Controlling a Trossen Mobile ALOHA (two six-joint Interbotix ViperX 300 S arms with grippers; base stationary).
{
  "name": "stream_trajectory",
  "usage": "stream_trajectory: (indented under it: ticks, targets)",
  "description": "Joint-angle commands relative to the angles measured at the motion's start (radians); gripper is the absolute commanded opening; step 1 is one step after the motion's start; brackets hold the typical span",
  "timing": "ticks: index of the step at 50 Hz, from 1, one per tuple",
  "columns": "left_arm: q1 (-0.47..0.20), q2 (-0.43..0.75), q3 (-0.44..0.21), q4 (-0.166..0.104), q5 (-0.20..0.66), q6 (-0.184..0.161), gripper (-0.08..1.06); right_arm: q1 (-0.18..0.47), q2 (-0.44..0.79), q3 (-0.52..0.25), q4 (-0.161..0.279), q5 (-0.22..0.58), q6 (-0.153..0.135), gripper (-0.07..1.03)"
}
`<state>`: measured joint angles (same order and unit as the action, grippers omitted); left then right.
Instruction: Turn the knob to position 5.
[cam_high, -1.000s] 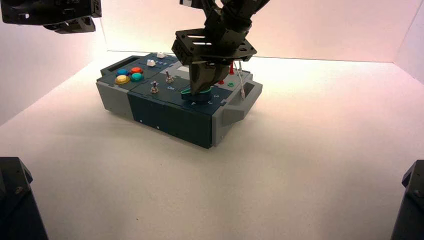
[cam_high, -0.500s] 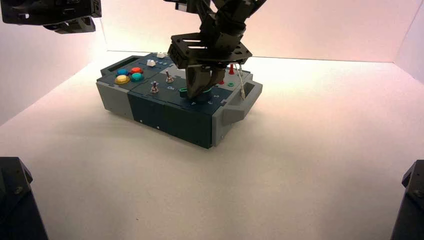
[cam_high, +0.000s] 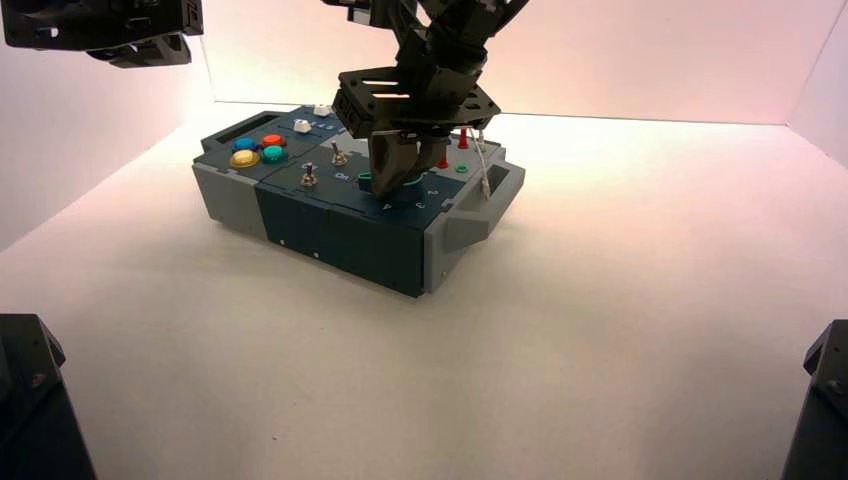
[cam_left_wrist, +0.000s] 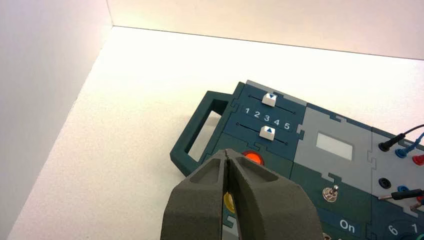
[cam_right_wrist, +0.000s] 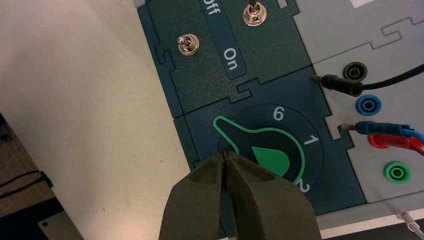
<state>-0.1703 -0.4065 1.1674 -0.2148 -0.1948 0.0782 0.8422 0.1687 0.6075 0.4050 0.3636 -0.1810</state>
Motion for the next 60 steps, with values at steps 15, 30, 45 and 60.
stream_trajectory:
  ticks: [15, 30, 45, 60]
  targets:
    - [0.0, -0.008, -0.012, 0.003, -0.011, 0.002, -0.03, 0.005, -0.015, -0.037, 0.0, -0.003, -0.002, -0.02]
    - [-0.002, -0.008, -0.014, 0.003, -0.011, 0.002, -0.03, 0.006, -0.014, -0.04, 0.0, -0.003, 0.0, -0.02]
    - [0.0, -0.008, -0.014, 0.003, -0.011, 0.003, -0.03, 0.006, -0.012, -0.04, 0.0, -0.003, 0.0, -0.02]
    - [0.0, -0.009, -0.012, 0.003, -0.011, 0.003, -0.03, 0.005, -0.009, -0.051, 0.0, -0.003, -0.002, -0.02]
